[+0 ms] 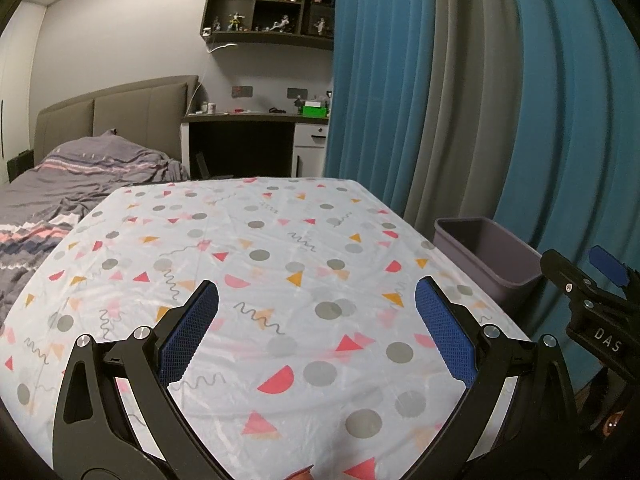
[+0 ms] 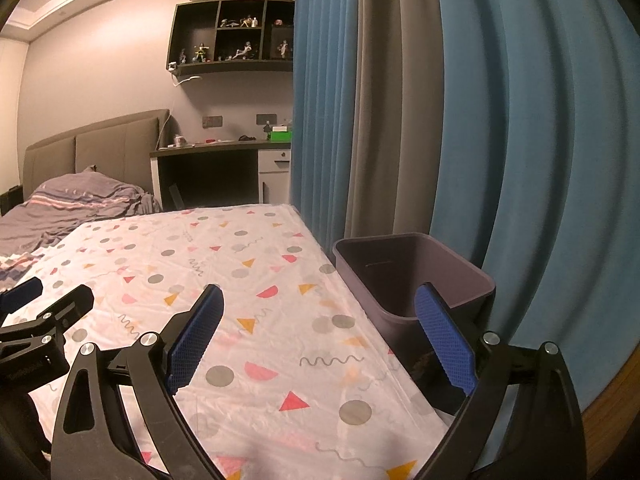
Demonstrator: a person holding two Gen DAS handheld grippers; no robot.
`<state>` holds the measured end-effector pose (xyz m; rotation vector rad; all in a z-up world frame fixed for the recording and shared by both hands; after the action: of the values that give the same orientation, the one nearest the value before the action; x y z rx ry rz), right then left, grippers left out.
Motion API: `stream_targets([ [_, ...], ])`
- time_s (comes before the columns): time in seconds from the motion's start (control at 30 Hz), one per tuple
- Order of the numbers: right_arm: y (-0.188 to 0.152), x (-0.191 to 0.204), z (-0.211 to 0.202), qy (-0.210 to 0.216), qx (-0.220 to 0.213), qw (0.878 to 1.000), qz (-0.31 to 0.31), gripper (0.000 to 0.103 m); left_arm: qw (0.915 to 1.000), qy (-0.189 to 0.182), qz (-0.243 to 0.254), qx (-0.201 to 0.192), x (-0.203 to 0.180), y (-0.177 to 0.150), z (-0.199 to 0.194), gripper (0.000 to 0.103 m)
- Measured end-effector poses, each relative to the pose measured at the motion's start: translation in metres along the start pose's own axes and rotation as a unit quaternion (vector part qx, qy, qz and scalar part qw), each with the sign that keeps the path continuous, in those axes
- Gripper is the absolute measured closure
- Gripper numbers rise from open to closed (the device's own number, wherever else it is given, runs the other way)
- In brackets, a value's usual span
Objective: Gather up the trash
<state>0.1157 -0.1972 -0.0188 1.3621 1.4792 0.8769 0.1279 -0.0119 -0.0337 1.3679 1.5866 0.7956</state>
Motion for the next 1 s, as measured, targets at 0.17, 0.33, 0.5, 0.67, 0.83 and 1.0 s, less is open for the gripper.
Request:
stream_targets([
  [0.17, -0.0007, -0.0001, -0.0009, -0.001, 0.002, 1.000, 0.002, 0.010, 1.0000, 0.000, 0.000, 0.000, 0.0000, 0.0002, 0.0000, 0.006],
  [0.33, -0.0005, -0.0007, -0.0008, 0.000, 0.001, 1.000, 0.001, 0.010, 1.0000, 0.000, 0.000, 0.000, 0.0003, 0.0002, 0.0002, 0.006],
  [0.5, -0.0003, -0.0017, -0.0009, -0.001, 0.001, 1.000, 0.002, 0.010, 1.0000, 0.000, 0.000, 0.001, 0.0002, 0.0000, -0.0001, 0.006],
  [0.67, -0.0001, -0.0020, -0.0010, 0.000, 0.001, 1.000, 0.002, 0.010, 1.0000, 0.000, 0.000, 0.000, 0.0000, 0.0002, -0.0003, 0.006],
  [0.83, 0.0009, -0.0029, -0.0019, -0.001, 0.000, 1.000, 0.003, 0.010, 1.0000, 0.000, -0.001, 0.000, 0.0001, 0.0005, -0.0003, 0.006],
  [1.0, 0.0010, -0.0030, -0.0018, -0.001, 0.000, 1.000, 0.003, 0.010, 1.0000, 0.001, -0.002, 0.001, 0.0008, 0.0002, -0.0002, 0.006],
])
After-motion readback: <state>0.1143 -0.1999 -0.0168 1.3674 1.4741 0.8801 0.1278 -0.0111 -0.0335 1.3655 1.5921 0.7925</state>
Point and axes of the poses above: each gripper's, at about its wrist camera, not at the fingertips, and z roughly the way its jaws point, x to its left, y to its top, the point moved 7 cm from there along z, roughly the way its jaws point, and after that the axes turned 7 degrees about -z, right-handed, at the moved point
